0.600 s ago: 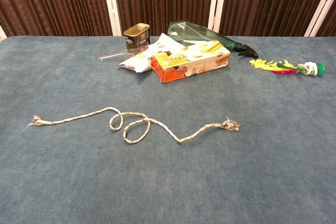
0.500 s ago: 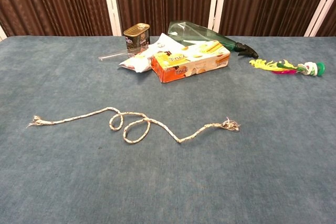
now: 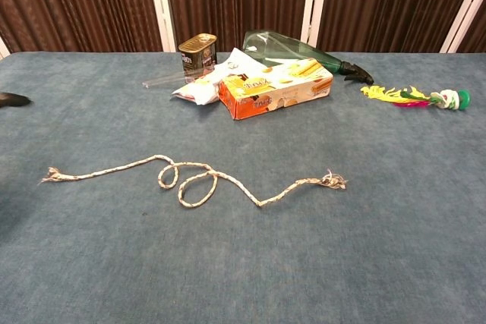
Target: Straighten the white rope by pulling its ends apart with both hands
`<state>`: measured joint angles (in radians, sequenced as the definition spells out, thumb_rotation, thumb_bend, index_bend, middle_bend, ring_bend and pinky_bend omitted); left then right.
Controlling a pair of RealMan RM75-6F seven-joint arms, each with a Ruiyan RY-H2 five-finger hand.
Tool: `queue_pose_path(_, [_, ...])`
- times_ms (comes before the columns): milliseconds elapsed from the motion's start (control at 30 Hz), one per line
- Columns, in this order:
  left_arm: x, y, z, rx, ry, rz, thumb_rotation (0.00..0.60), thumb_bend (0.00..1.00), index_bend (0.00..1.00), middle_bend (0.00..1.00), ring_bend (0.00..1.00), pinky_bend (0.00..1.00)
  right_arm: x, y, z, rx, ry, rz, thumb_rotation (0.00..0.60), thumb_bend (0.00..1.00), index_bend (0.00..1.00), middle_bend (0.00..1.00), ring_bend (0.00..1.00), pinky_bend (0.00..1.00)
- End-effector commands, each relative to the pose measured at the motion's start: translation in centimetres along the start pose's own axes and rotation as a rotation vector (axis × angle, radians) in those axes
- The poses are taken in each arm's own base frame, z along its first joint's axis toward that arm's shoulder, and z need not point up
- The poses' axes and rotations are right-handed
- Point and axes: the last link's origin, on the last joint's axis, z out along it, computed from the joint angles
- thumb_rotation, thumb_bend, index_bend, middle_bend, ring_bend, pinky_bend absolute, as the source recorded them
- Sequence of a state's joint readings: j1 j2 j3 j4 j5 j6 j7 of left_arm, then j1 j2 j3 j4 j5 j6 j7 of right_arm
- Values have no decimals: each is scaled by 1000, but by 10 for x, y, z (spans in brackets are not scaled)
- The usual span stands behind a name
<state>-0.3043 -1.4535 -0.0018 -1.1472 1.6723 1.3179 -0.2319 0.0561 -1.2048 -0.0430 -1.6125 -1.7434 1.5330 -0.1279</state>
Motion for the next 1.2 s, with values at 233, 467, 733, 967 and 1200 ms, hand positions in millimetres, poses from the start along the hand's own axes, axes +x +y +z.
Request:
queue_pose_path(233, [-29,6,39,18,-57,4,600,425,246,0,0,68,-4,-7,11,16,-19,-25,600,327,0,0,0,0])
queue_pose_path(467, [-47,4,47,43,-66,13,600,424,305,0,0,87,-10,-8,14,25,-43,-18,600,327,0,0,0,0])
queue_pose_path(733, [-56,-4,56,72,-70,20,600,439,390,0,0,93,-12,-2,12,9,-51,-28,600,328,0,0,0,0])
queue_pose_path(967, [-59,-8,60,86,-65,29,600,440,442,0,0,107,-13,3,13,-11,-61,-28,600,328,0,0,0,0])
queue_pose_path(1200, [-62,-10,62,92,-60,44,600,440,475,0,0,113,-14,6,11,-25,-65,-35,600,328,0,0,0,0])
